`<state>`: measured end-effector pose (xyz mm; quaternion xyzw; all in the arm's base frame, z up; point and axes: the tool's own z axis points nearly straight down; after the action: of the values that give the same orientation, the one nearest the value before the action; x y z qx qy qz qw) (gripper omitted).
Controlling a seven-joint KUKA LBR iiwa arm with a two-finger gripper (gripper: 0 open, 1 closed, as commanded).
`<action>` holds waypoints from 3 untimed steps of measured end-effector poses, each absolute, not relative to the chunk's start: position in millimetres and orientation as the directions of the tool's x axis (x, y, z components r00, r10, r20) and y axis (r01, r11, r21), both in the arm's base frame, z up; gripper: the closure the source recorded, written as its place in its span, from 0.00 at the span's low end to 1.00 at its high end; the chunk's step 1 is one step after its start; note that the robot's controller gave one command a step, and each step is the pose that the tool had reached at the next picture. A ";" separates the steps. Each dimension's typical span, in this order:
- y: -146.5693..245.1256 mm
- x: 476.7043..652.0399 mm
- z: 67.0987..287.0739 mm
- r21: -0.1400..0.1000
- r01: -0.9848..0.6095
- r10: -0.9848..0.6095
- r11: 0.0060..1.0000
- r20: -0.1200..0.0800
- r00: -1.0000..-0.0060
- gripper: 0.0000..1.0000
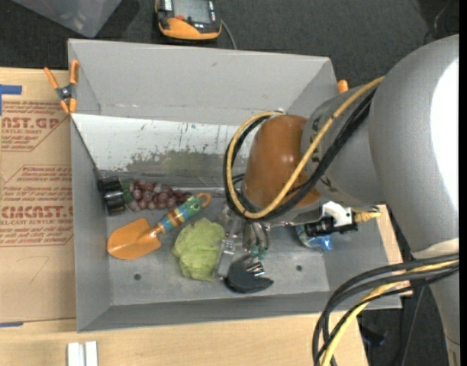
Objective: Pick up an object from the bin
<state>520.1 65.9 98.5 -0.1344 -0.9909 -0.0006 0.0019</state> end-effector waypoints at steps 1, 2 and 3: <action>38.9 483.5 69.6 0.002 0.248 0.248 0.969 -0.013 -0.969 0.00; 107.4 481.6 69.7 0.006 0.390 0.390 0.921 -0.005 -0.921 1.00; 107.4 481.6 69.7 0.006 0.390 0.390 0.921 -0.006 -0.921 1.00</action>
Offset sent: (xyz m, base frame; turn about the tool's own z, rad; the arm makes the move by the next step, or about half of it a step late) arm -0.0380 0.0401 -0.0285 0.1330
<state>481.6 107.4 69.7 -0.1990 -0.9800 -0.0022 -0.0033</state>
